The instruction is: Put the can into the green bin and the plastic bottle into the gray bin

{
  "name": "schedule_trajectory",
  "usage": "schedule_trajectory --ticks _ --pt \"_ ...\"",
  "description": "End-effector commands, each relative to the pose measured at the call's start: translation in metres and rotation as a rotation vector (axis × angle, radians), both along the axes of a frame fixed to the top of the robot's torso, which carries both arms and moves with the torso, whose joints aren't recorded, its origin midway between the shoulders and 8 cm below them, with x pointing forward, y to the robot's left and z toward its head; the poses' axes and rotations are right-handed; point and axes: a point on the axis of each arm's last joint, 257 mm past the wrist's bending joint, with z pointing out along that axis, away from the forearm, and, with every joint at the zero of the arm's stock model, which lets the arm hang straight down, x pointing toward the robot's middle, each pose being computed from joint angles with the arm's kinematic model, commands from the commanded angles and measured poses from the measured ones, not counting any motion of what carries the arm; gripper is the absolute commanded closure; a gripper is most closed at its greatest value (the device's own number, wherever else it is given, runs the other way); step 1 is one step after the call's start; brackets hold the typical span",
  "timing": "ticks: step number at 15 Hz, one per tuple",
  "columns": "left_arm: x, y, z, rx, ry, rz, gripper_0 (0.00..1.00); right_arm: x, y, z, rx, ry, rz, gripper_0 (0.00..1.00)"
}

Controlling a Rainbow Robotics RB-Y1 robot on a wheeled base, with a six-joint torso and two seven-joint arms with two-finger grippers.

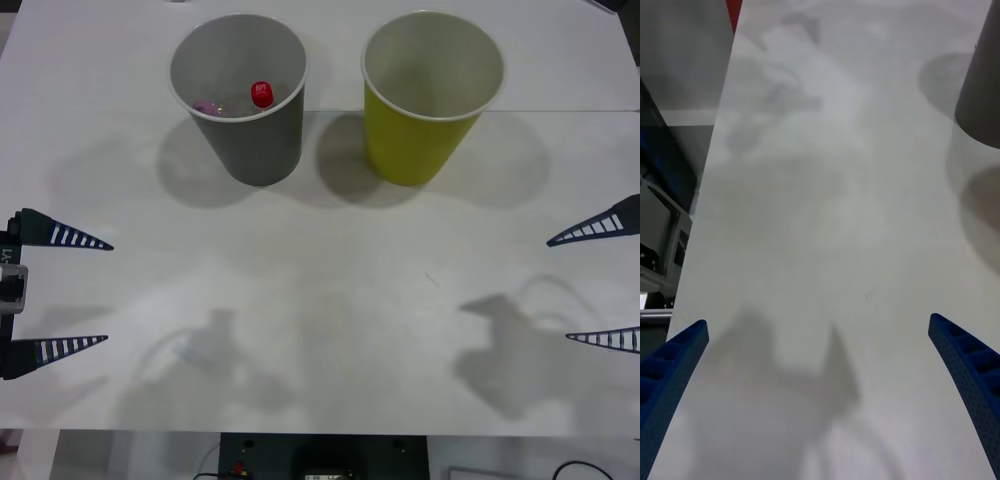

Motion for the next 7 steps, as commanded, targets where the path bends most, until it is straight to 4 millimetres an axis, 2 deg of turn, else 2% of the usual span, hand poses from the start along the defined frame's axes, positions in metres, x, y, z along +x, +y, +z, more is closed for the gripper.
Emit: schedule_trajectory --ticks 1,2,7 --pt "0.0000 0.0000 0.0000 0.000 0.000 0.000 0.00 0.0069 -0.0121 -0.0047 -0.049 -0.012 -0.033 0.00" --pt "0.0000 0.0000 0.0000 0.000 0.000 0.000 0.00 0.0097 -0.0178 -0.0055 -0.066 -0.016 -0.048 0.00" --pt "0.0000 0.0000 0.0000 0.000 0.000 0.000 0.00 0.0098 -0.0180 -0.0058 -0.067 -0.015 -0.050 0.00"
